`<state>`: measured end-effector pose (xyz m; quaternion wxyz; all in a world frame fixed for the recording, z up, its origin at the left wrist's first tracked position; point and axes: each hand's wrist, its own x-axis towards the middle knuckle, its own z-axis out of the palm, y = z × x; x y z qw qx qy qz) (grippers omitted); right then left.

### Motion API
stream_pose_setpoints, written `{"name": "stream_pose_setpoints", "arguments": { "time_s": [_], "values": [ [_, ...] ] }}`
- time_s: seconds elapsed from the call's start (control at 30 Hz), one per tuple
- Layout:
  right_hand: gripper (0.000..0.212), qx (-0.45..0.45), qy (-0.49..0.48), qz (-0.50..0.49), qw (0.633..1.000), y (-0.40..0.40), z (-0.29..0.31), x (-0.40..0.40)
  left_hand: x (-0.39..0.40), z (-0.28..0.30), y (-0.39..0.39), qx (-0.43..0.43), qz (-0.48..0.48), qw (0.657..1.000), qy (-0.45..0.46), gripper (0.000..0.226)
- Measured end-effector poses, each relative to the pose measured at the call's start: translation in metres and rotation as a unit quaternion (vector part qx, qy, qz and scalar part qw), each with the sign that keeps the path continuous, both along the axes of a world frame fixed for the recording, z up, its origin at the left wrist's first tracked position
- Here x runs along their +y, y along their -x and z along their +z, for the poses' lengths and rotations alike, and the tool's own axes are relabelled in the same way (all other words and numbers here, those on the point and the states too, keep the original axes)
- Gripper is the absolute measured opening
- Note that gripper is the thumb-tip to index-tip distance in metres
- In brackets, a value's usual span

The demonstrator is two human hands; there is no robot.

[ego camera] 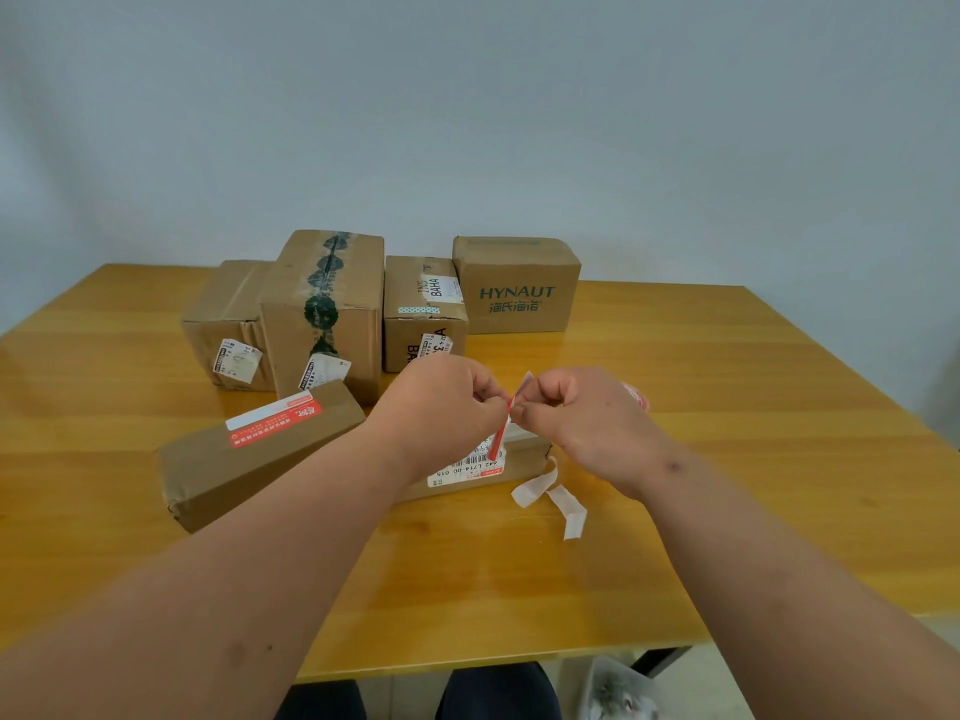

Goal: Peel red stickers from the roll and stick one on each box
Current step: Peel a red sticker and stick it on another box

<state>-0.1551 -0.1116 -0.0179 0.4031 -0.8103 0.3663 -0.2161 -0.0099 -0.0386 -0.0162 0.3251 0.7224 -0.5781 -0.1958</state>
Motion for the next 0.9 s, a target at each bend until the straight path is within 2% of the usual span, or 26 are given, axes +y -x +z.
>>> {"name": "stream_pose_setpoints", "arguments": {
  "time_s": [0.2,0.47,0.63,0.77,0.9],
  "values": [
    [0.015,-0.008,0.010,0.000,1.000,-0.0017,-0.0011,-0.0011,0.0024,-0.0031,-0.0041,0.101,0.000,0.995,0.006,0.012],
    [0.018,0.029,0.038,0.023,0.999,-0.0030,0.0009,0.0016,0.0007,-0.0001,-0.0041,-0.013,-0.011,1.000,-0.007,0.016],
    [0.018,0.047,0.063,0.019,0.997,-0.0065,0.0017,0.0031,-0.0002,-0.0011,-0.0020,-0.032,0.006,0.999,0.000,0.016],
    [0.017,0.036,0.039,0.003,0.999,-0.0074,0.0013,0.0026,-0.0009,-0.0038,-0.0022,0.000,0.016,1.000,-0.001,0.014],
    [0.017,0.025,0.007,-0.006,1.000,-0.0069,0.0024,0.0010,-0.0016,-0.0045,-0.0039,0.086,0.027,0.996,-0.012,0.014]
  ]
}}
